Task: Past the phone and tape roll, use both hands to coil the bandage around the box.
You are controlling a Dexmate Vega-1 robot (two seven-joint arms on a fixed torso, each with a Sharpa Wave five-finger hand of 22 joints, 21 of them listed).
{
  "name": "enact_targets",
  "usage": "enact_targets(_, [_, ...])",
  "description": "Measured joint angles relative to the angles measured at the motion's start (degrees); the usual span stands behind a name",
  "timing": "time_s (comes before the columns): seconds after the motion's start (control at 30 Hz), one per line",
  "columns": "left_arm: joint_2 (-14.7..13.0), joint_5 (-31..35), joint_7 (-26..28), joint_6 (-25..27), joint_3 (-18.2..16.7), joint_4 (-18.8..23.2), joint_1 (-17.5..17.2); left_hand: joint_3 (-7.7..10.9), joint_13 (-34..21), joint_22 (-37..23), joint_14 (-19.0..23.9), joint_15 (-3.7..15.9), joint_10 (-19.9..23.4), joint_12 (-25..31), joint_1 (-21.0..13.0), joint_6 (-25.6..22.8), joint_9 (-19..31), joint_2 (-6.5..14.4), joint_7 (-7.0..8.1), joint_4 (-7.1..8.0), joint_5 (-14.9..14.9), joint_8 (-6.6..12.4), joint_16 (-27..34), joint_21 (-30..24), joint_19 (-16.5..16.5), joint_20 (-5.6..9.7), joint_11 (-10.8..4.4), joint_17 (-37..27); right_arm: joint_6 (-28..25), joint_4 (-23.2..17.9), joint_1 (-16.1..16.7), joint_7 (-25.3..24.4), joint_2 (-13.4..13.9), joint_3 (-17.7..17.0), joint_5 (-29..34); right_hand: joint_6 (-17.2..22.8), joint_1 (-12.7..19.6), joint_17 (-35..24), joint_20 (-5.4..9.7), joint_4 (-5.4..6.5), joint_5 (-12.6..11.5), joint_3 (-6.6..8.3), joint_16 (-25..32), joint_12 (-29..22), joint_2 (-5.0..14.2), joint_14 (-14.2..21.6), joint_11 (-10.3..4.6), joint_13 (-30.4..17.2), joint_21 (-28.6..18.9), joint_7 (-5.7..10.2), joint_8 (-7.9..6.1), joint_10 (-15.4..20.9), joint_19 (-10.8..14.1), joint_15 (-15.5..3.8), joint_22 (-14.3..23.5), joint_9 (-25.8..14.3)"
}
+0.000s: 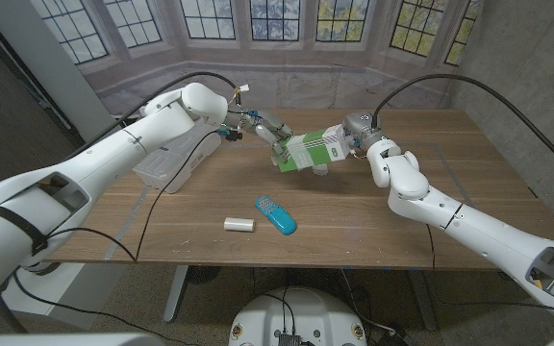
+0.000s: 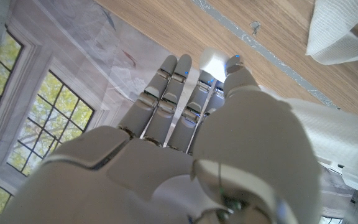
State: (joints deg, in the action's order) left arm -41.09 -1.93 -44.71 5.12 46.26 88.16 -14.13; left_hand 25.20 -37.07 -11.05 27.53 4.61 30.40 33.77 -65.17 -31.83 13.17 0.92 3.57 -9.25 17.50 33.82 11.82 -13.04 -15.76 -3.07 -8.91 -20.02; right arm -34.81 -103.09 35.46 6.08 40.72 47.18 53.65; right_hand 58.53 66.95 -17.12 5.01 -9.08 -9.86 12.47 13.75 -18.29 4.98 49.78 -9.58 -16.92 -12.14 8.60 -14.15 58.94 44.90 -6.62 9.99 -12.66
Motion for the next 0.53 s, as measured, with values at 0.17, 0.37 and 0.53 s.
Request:
enact_targets(0.17, [-0.11,0.03,-0.12,0.00,0.00,-0.20,0.00,0.00,0.00,0.00,0.00,0.00,0.00,0.17,0.00,0.00,0.00,0.00,0.00,0.00,-0.03,0.00,0.00,0.00,0.00,0.00,0.00,0.09,0.07,0.37,-0.34,0.00,-0.39,0.06,0.16,0.10,0.00,-0.05,0.00,0.00,0.00,0.00,0.00,0.00,0.00,0.00,0.01,0.00,0.00,0.10,0.01,-0.01,0.00,0.00,0.00,0.03])
enact_targets(0.37, [-0.21,0.12,-0.32,-0.34,0.02,-0.70,0.09,-0.01,0.00,0.00,0.00,0.00,0.00,0.16,0.00,0.01,0.00,0.00,0.00,-0.01,-0.04,0.00,0.00,0.00,0.00,0.00,0.00,0.09,0.07,0.59,-0.89,0.16,-0.87,0.47,0.59,0.20,0.00,-0.05,0.00,0.00,0.01,0.00,-0.25,0.01,-0.01,0.00,0.02,0.00,0.00,0.21,0.07,-0.02,0.00,0.00,0.00,0.04])
enact_targets(0.53, [-0.21,0.14,-0.35,-0.51,0.02,-1.17,0.19,-0.01,0.00,0.00,0.00,0.00,-0.01,0.16,0.00,0.01,0.00,0.00,-0.01,-0.01,-0.04,0.00,0.00,0.00,0.00,0.00,0.01,0.08,-0.19,0.59,-1.07,0.50,-1.04,0.58,1.06,0.20,0.07,-0.05,0.00,0.00,0.01,0.00,-0.25,0.05,-0.08,0.00,0.03,0.00,0.00,0.21,0.14,-0.03,0.00,0.00,0.00,0.02])
